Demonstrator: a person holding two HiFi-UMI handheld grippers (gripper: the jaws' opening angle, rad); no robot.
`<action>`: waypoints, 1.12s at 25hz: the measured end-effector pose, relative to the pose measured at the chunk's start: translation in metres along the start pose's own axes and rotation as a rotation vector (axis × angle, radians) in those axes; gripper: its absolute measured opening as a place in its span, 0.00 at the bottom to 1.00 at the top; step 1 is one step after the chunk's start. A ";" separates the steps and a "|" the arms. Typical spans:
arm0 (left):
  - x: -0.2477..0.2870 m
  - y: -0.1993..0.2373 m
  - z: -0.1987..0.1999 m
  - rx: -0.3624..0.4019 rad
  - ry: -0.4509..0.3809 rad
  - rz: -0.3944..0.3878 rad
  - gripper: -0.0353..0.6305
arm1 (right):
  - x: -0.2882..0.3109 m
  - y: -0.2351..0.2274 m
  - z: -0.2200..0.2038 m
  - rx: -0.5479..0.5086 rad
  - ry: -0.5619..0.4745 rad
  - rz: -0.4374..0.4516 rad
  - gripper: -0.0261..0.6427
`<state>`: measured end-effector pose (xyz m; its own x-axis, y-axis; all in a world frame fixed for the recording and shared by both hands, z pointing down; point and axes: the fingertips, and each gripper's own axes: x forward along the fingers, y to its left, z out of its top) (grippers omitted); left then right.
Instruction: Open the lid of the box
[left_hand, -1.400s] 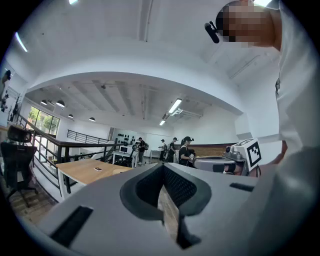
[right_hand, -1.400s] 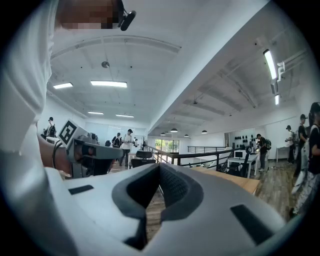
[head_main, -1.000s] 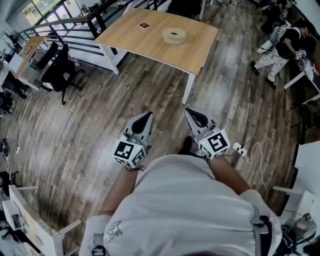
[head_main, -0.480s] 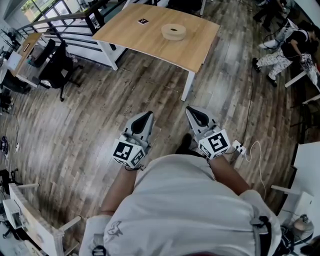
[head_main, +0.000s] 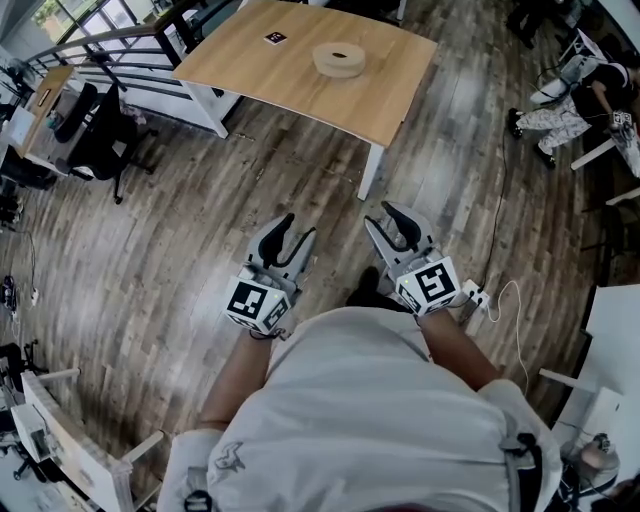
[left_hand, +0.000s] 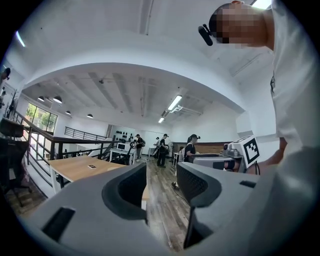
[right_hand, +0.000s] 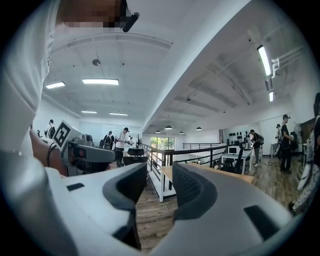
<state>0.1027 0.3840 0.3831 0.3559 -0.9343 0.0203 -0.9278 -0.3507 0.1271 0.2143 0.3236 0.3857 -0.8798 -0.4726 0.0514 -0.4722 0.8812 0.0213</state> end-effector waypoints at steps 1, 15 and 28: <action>0.008 0.002 -0.002 -0.001 0.004 -0.001 0.33 | 0.002 -0.008 -0.001 -0.005 0.002 0.001 0.29; 0.126 0.004 0.005 0.008 0.029 0.010 0.36 | 0.019 -0.125 0.005 -0.004 0.001 0.029 0.31; 0.182 0.021 0.003 0.009 0.023 0.043 0.37 | 0.043 -0.188 -0.006 0.023 0.010 0.027 0.31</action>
<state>0.1474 0.2058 0.3866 0.3177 -0.9469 0.0488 -0.9434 -0.3105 0.1164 0.2655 0.1374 0.3898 -0.8915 -0.4487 0.0621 -0.4497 0.8932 -0.0027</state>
